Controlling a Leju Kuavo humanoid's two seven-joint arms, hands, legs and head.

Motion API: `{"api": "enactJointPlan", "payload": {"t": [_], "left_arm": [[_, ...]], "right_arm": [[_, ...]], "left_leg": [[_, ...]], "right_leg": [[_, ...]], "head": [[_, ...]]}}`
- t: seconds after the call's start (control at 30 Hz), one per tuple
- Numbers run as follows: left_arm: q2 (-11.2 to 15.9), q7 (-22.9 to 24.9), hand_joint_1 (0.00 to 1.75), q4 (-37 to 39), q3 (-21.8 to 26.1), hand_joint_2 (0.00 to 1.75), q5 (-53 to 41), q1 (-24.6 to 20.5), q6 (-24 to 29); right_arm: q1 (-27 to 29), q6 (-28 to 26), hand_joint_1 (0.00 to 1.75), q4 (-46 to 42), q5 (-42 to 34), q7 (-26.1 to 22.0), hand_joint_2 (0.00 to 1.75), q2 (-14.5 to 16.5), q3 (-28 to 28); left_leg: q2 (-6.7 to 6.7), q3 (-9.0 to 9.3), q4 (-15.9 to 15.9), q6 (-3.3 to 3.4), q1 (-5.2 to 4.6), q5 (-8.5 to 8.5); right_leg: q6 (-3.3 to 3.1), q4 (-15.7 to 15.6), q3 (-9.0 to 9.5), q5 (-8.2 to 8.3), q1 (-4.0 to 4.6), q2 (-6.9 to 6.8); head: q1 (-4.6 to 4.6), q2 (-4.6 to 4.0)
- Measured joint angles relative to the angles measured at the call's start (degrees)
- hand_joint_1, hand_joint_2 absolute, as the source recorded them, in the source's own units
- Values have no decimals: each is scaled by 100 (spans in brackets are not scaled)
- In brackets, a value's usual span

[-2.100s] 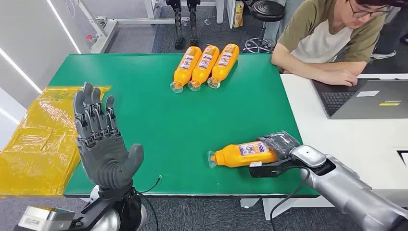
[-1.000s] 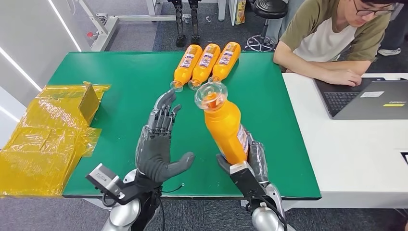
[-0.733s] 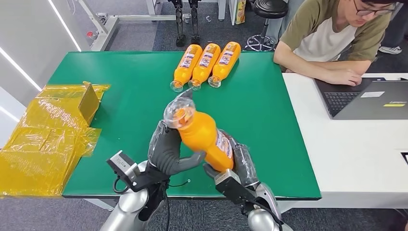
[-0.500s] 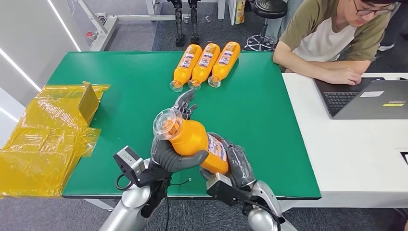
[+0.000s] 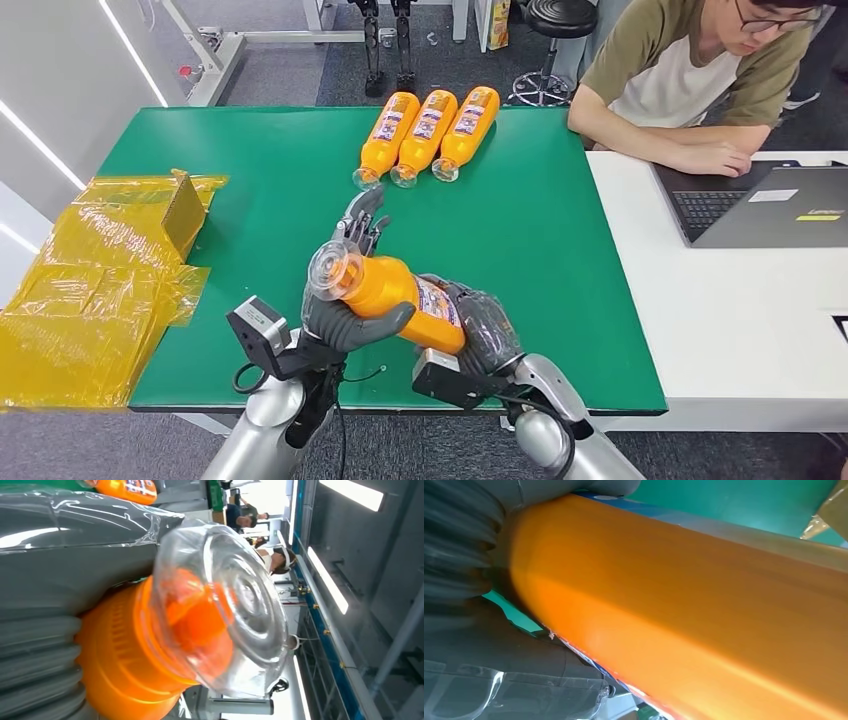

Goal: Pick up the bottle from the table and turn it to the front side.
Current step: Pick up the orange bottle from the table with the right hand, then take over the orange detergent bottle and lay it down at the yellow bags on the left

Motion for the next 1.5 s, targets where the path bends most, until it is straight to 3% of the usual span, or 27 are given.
{"api": "enactJointPlan", "payload": {"t": [0.1,0.13,0.57,0.7,1.1,1.33,1.5], "left_arm": [[-4,-7,151,-2,111,175,-6,52,-55],[-7,-16,175,-5,149,175,-20,72,-85],[-145,-63,175,-100,505,175,-51,238,-19],[-147,-69,175,-140,548,175,-21,238,52],[-146,-79,175,-166,671,175,-64,234,568],[-112,256,175,-177,713,175,-1243,300,2202],[-38,255,175,-564,1049,175,-2771,606,3904]], "right_arm": [[-67,-1,175,95,144,-49,175,16,-1],[-82,-4,175,126,185,-65,175,25,-1],[-209,-238,169,458,394,-192,175,308,-20],[-295,-251,4,596,378,-287,175,394,-11],[-474,-757,0,982,-357,-608,175,700,157],[-405,-1166,0,964,-1198,-1150,175,787,234],[-376,-1241,0,841,-1639,-1278,175,788,366]], "left_leg": [[0,0,0,0,0,0],[0,0,0,0,0,0],[0,0,0,0,0,0],[0,-1,0,0,0,0],[-4,-2,0,0,1,0],[-2,-3,0,0,1,0],[10,-3,-1,-3,2,-2]], "right_leg": [[0,0,0,0,0,0],[0,0,0,0,0,0],[0,1,0,0,0,0],[0,1,0,0,0,0],[0,1,0,0,0,-4],[0,1,0,0,0,-2],[-1,3,-5,0,1,8]], "head": [[0,0],[0,0],[-2,0],[-2,0],[-1,0],[-1,0],[-1,0]]}}
